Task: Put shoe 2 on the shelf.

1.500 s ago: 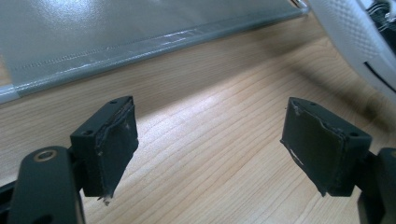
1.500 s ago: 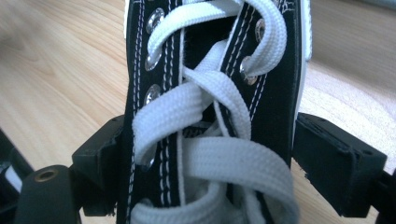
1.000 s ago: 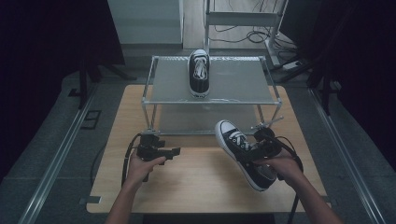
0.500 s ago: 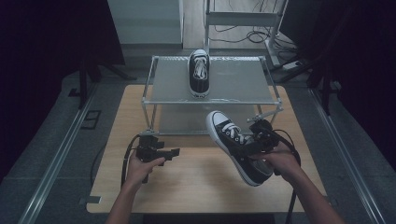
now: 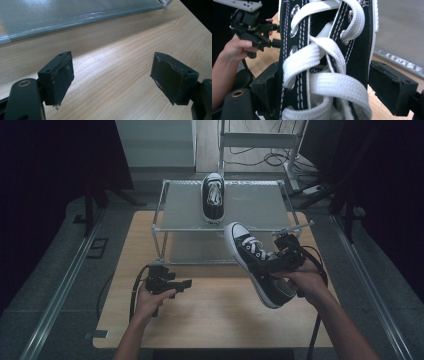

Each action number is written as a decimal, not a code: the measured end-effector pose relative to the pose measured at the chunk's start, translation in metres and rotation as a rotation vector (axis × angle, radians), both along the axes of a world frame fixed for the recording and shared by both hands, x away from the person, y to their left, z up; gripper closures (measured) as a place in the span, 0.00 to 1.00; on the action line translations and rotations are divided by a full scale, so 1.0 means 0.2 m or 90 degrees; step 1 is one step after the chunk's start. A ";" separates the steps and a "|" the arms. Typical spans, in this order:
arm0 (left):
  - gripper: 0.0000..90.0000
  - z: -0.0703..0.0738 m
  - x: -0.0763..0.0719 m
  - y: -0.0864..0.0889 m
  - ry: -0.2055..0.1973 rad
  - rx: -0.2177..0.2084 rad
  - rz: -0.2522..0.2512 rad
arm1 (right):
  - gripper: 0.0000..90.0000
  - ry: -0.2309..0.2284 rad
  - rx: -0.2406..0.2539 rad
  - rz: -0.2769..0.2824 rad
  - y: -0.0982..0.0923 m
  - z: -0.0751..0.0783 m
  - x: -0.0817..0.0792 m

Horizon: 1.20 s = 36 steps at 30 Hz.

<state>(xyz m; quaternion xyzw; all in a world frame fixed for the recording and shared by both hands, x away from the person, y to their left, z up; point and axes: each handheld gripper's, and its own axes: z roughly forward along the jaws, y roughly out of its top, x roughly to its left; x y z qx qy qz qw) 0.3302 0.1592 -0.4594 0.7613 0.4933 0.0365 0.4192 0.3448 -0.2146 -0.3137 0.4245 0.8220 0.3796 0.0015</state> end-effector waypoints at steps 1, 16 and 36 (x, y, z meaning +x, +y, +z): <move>0.21 0.00 0.00 0.00 0.000 0.000 0.000 | 0.18 -0.001 0.000 -0.001 0.00 0.01 0.00; 0.21 -0.02 0.00 -0.01 0.006 0.006 0.002 | 0.18 -0.011 -0.004 -0.038 -0.02 0.08 0.10; 0.21 -0.02 0.01 -0.01 0.014 0.000 -0.001 | 0.18 0.001 -0.007 -0.120 0.06 0.19 0.34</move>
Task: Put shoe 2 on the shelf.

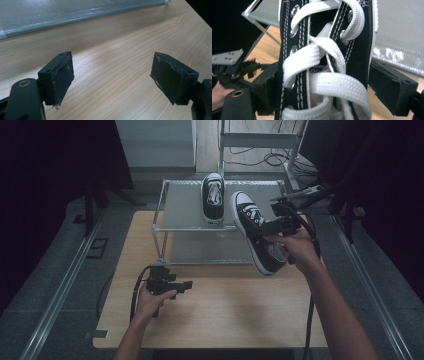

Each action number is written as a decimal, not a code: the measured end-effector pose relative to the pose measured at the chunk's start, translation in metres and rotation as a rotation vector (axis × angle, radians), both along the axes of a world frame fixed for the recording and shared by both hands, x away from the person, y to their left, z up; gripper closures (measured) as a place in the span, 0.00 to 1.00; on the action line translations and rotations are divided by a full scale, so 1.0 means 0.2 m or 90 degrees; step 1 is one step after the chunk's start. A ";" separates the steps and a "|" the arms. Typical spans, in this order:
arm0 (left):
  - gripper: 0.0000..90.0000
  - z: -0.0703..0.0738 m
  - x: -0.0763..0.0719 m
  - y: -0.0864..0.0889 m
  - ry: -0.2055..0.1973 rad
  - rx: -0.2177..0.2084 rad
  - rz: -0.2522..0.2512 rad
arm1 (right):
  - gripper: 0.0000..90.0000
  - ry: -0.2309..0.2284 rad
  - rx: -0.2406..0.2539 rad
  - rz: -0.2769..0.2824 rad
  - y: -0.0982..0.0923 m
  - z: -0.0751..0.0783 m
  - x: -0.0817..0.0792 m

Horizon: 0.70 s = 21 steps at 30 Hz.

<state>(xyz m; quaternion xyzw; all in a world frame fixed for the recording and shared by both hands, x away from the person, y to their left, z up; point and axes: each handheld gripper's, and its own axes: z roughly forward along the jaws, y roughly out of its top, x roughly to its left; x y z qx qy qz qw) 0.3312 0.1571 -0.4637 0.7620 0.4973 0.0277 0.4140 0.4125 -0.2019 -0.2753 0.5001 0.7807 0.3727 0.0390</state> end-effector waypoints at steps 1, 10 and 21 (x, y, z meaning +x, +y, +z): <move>0.21 0.00 0.00 0.00 0.000 -0.001 0.000 | 0.18 0.002 -0.001 -0.004 0.01 0.00 0.01; 0.21 0.00 0.00 0.01 -0.001 -0.002 0.003 | 0.18 0.018 -0.011 -0.041 0.08 0.00 0.14; 0.21 0.00 0.00 0.01 0.000 -0.007 0.002 | 0.18 0.039 -0.020 -0.099 0.13 0.02 0.28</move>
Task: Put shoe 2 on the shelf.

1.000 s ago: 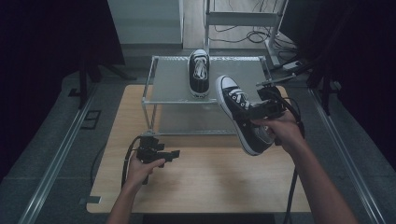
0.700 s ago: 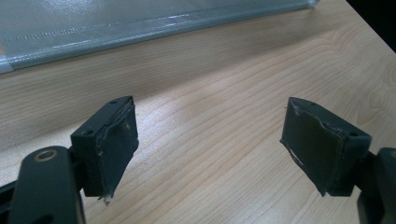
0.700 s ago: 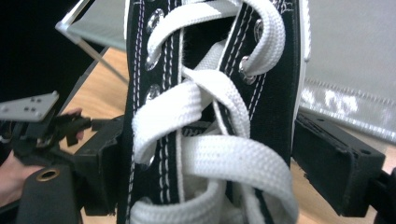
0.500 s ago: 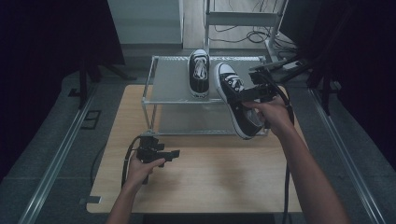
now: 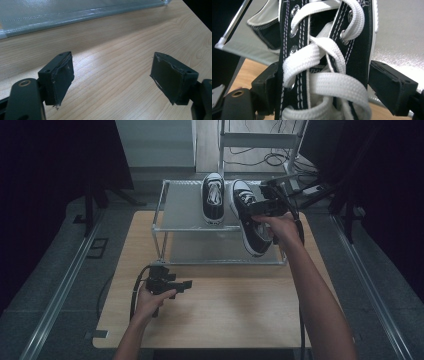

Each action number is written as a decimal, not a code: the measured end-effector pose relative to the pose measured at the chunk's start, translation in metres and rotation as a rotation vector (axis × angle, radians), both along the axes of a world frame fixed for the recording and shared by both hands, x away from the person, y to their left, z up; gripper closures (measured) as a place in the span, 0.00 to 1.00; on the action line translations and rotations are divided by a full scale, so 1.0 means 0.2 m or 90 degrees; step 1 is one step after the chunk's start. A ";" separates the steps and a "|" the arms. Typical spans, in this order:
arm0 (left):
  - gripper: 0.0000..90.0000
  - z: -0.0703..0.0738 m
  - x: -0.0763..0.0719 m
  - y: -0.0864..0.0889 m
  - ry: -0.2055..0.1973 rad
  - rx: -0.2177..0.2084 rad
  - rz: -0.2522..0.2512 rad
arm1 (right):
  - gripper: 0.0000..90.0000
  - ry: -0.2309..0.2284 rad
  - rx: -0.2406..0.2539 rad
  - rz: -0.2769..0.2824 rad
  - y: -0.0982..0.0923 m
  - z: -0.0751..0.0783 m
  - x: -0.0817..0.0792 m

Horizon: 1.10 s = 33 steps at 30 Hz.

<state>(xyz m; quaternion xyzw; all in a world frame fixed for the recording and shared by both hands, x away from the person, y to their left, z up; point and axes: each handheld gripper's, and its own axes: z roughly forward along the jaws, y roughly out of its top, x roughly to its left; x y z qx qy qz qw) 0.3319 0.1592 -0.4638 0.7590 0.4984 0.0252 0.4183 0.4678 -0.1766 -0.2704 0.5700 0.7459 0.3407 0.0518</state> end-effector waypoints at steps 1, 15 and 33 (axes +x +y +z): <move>0.21 0.00 0.00 0.00 0.000 -0.001 0.000 | 0.18 0.003 -0.002 -0.005 0.00 0.00 0.02; 0.21 0.00 0.00 0.03 -0.001 -0.007 0.007 | 0.18 0.021 -0.002 -0.075 0.05 0.00 0.19; 0.21 0.01 0.00 0.04 0.001 -0.012 0.005 | 0.18 0.035 -0.013 -0.128 0.09 0.03 0.33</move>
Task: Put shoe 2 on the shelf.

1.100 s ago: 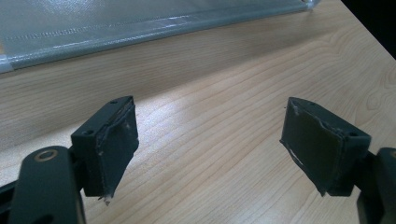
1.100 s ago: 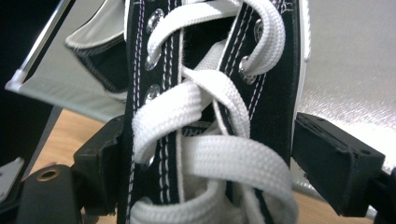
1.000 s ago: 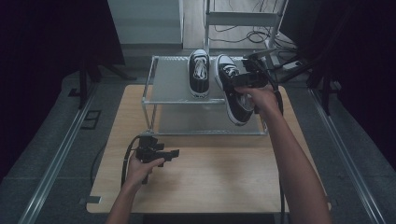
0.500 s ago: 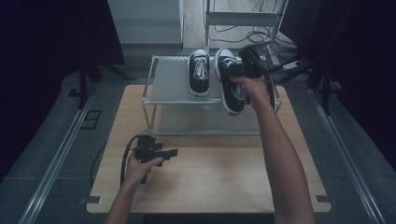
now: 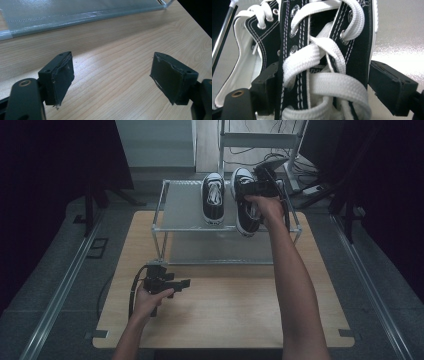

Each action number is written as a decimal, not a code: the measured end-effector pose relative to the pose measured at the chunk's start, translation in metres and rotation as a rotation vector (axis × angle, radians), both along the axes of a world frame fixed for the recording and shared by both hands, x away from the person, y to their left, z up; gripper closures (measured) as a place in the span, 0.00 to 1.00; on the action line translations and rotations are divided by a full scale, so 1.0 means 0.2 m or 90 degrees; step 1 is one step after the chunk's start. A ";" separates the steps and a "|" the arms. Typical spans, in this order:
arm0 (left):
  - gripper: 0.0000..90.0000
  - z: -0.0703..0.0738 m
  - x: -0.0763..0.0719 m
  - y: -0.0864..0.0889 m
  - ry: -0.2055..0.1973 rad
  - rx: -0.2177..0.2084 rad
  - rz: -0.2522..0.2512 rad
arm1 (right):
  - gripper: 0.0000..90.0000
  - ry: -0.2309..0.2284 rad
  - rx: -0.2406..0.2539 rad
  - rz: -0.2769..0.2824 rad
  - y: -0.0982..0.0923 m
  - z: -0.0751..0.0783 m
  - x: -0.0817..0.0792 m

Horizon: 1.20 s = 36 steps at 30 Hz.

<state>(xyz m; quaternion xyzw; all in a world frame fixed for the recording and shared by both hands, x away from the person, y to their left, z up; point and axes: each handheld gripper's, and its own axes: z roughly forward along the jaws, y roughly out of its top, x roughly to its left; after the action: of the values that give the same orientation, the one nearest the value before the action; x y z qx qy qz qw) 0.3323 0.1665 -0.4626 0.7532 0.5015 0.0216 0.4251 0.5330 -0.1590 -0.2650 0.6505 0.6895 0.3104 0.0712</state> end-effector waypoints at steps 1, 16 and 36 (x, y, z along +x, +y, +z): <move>0.21 0.00 0.00 0.00 -0.001 0.000 0.001 | 0.18 0.001 0.003 -0.005 0.00 0.00 0.01; 0.21 0.00 0.00 0.01 0.000 -0.006 0.001 | 0.18 0.010 0.003 -0.052 0.07 0.00 0.13; 0.21 0.00 0.00 0.01 0.002 -0.008 0.003 | 0.18 0.021 0.015 -0.074 0.08 -0.06 0.20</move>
<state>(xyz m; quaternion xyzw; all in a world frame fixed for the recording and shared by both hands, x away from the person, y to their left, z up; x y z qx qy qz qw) 0.3317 0.1677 -0.4627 0.7495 0.5039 0.0183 0.4289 0.5738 -0.1436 -0.2766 0.6953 0.6478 0.3034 0.0699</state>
